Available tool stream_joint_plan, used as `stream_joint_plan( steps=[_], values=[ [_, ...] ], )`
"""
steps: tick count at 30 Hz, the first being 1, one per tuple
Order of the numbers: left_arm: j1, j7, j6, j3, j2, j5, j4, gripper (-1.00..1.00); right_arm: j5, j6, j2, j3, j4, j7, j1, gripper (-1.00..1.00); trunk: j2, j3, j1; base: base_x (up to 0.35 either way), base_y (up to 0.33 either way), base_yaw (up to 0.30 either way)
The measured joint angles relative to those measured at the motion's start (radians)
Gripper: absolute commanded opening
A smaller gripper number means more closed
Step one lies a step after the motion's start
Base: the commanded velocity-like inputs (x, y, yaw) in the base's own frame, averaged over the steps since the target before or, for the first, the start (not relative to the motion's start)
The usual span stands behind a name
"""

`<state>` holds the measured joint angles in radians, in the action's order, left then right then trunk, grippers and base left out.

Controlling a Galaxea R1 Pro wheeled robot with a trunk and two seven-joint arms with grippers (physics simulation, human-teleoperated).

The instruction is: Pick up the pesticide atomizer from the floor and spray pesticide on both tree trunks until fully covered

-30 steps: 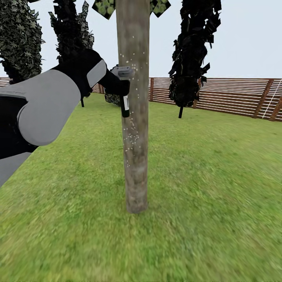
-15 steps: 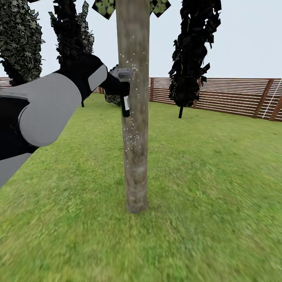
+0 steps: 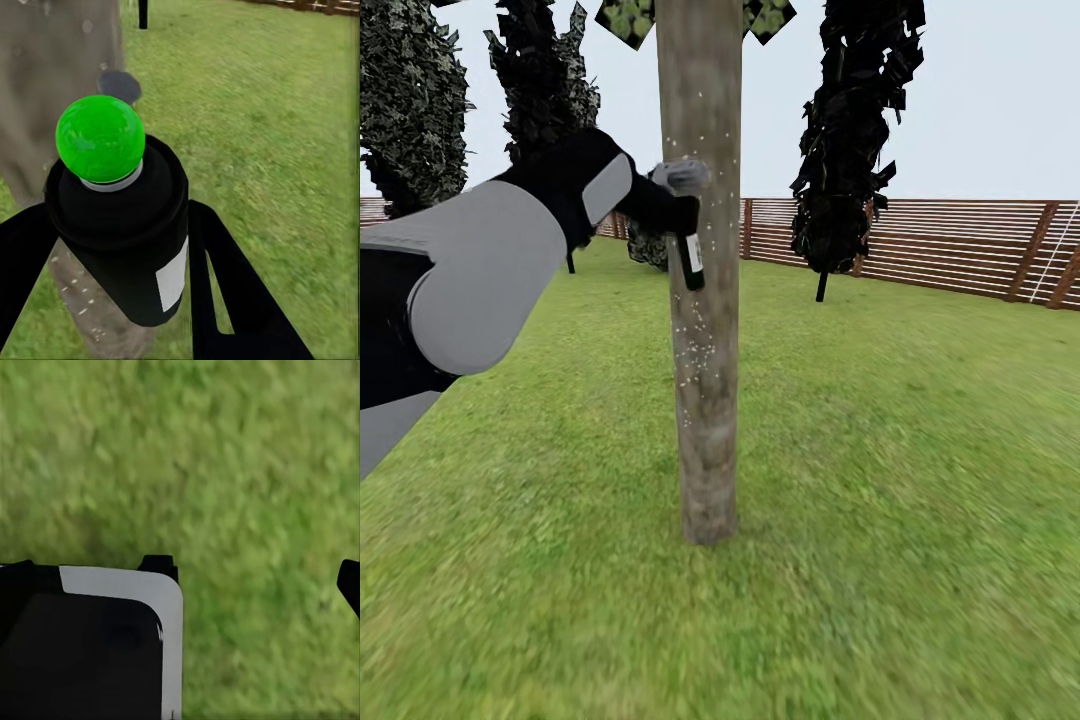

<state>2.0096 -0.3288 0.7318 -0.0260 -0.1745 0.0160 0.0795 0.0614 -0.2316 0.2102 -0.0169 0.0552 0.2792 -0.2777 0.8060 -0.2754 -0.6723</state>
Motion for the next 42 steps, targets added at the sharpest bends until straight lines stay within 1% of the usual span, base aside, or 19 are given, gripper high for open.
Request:
stream_joint_plan(
  steps=[2, 4, 6, 7, 13, 16, 17, 19, 20, 22, 25, 26, 29, 32, 34, 35, 36, 39, 42],
  values=[
    [0.0, -0.006, 0.001, 0.0, 0.0, -0.001, 0.011, -1.0, 0.0, 0.0, 0.0, 0.0, 0.0, 0.0, 0.0, 1.0, 0.0, 0.0, 0.0, 0.0, 0.0, 0.0],
    [0.0, -0.009, 0.0, 0.001, 0.0, -0.004, -0.028, -1.0, 0.0, 0.0, 0.0, 0.0, 0.0, 0.0, 0.0, 1.0, 0.0, 0.0, 0.0, 0.0, 0.0, 0.0],
    [-0.003, -0.009, -0.001, 0.003, 0.0, -0.003, -0.039, -1.0, 0.0, 0.0, 0.0, 0.0, 0.0, 0.0, 0.0, 1.0, 0.0, 0.0, 0.0, 0.0, 0.0, 0.0],
    [-0.015, -0.01, -0.001, 0.002, 0.0, -0.004, -0.045, -1.0, 0.0, 0.0, 0.0, 0.0, 0.0, 0.0, 0.0, 1.0, 0.0, 0.0, 0.0, 0.0, 0.0, 0.0],
    [-0.027, -0.013, 0.0, -0.002, 0.0, -0.005, -0.049, -1.0, 0.0, 0.0, 0.0, 0.0, 0.0, 0.0, 0.0, 1.0, 0.0, 0.0, 0.0, 0.0, 0.0, 0.0],
    [-0.028, -0.01, 0.0, -0.004, 0.0, -0.015, -0.049, -1.0, 0.0, 0.0, 0.0, 0.0, 0.0, 0.0, 0.0, 1.0, 0.0, 0.0, 0.0, 0.0, 0.0, 0.0],
    [-0.028, -0.006, 0.0, -0.011, 0.0, -0.056, -0.049, -1.0, 0.0, 0.0, 0.0, 0.0, 0.0, 0.0, 0.0, 1.0, 0.0, 0.0, 0.0, 0.0, 0.0, 0.0],
    [-0.029, 0.004, 0.0, -0.013, 0.0, -0.144, -0.049, -1.0, 0.0, 0.0, 0.0, 0.0, 0.0, 0.0, 0.0, 1.0, 0.0, 0.0, 0.0, 0.0, 0.0, 0.0],
    [-0.029, 0.007, 0.0, -0.01, 0.0, -0.162, -0.049, -1.0, 0.0, 0.0, 0.0, 0.0, 0.0, 0.0, 0.0, 1.0, 0.0, 0.0, 0.0, 0.0, 0.0, 0.0],
    [-0.044, 0.013, -0.001, -0.011, 0.0, -0.217, -0.049, -1.0, 0.0, 0.0, 0.0, 0.0, 0.0, 0.0, 0.0, 1.0, 0.0, 0.0, 0.0, 0.0, 0.0, 0.0],
    [-0.055, 0.021, -0.002, -0.007, 0.0, -0.233, -0.049, -1.0, 0.0, 0.0, 0.0, 0.0, 0.0, 0.0, 0.0, 1.0, 0.0, 0.0, 0.0, 0.0, 0.0, 0.0],
    [-0.058, 0.022, -0.003, -0.007, 0.0, -0.235, -0.049, -1.0, 0.0, 0.0, 0.0, 0.0, 0.0, 0.0, 0.0, 1.0, 0.0, 0.0, 0.0, 0.0, 0.0, 0.0],
    [-0.091, 0.026, -0.104, -0.005, 0.0, -0.238, -0.049, -1.0, 0.0, 0.0, 0.0, 0.0, 0.0, 0.0, 0.0, 1.0, 0.0, 0.0, 0.0, 0.0, 0.0, 0.0],
    [-0.123, 0.025, -0.15, -0.004, 0.0, -0.236, -0.049, -1.0, 0.0, 0.0, 0.0, 0.0, 0.0, 0.0, 0.0, 1.0, 0.0, 0.0, 0.0, 0.0, 0.0, 0.0],
    [-0.152, 0.023, -0.23, -0.003, 0.0, -0.214, -0.049, -1.0, 0.0, 0.0, 0.0, 0.0, 0.0, 0.0, 0.0, 1.0, 0.0, 0.0, 0.0, 0.0, 0.0, 0.0],
    [-0.157, 0.022, -0.248, -0.004, 0.0, -0.208, -0.049, -1.0, 0.0, 0.0, 0.0, 0.0, 0.0, 0.0, 0.0, 1.0, 0.0, 0.0, 0.0, 0.0, 0.0, 0.0],
    [-0.165, 0.022, -0.271, -0.002, 0.0, -0.193, -0.049, -1.0, 0.0, 0.0, 0.0, 0.0, 0.0, 0.0, 0.0, 1.0, 0.0, 0.0, 0.0, 0.0, 0.0, 0.0],
    [-0.182, 0.02, -0.305, -0.005, 0.0, -0.159, -0.049, -1.0, 0.0, -0.001, 0.0, 0.0, 0.0, 0.0, 0.0, 1.0, 0.0, 0.0, 0.0, 0.0, 0.0, 0.0],
    [-0.191, 0.02, -0.315, -0.005, 0.0, -0.147, -0.049, -1.0, 0.0, -0.033, 0.0, 0.0, 0.0, 0.0, 0.0, 1.0, 0.0, 0.0, 0.0, 0.0, 0.0, 0.0]
  ],
)
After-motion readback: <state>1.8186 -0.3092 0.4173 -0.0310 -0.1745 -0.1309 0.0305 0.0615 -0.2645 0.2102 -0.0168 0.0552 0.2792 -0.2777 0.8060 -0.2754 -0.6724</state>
